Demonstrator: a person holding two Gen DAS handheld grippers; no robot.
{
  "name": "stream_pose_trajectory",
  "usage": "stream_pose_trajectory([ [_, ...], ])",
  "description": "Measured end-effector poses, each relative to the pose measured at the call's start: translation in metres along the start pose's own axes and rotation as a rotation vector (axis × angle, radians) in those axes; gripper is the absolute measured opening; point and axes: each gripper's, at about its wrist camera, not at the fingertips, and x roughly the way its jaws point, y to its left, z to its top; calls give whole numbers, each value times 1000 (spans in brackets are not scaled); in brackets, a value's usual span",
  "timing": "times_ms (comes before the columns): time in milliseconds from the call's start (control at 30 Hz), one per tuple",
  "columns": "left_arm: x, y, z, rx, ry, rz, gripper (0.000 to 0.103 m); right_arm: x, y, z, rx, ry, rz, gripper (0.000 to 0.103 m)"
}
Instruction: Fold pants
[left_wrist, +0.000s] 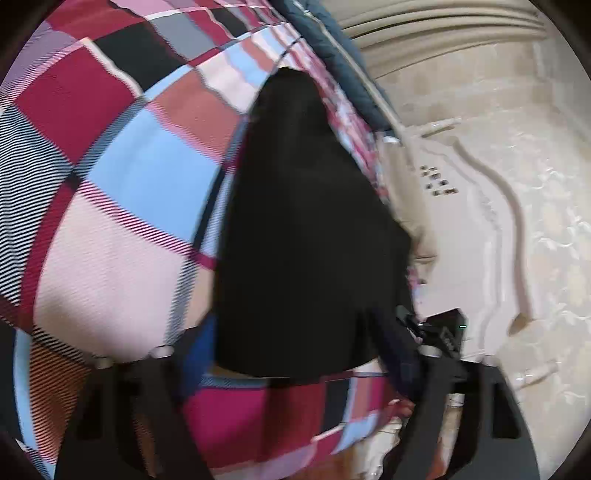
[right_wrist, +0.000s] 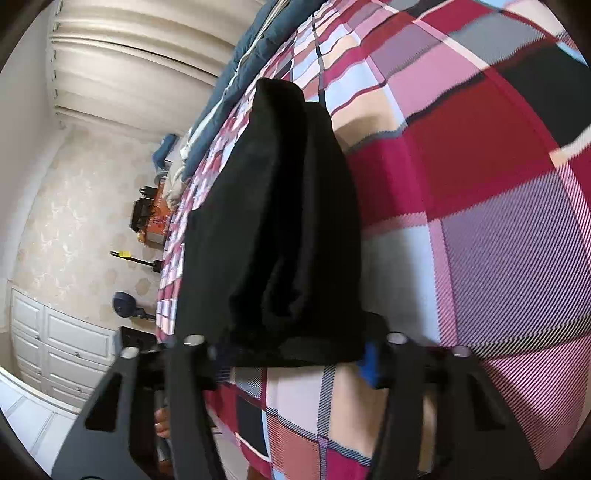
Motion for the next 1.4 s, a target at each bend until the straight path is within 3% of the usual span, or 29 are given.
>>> stream_pose_trajectory([
  [100, 0, 6, 1, -28, -5, -3, 55, -2, 1, -2, 13, -7, 19, 43],
  [400, -15, -3, -6, -29, -39, 11, 39, -23, 9, -7, 31, -19, 106, 34],
  [867, -34, -1, -41, 17, -45, 41, 39, -37, -8, -42, 66, -1, 133, 34],
  [1133, -30, 6, -40, 24, -50, 39, 40, -35, -18, -44, 84, 0, 145, 35],
  [1400, -29, 16, -41, 29, -48, 36, 54, -34, -26, -43, 109, -5, 178, 40],
])
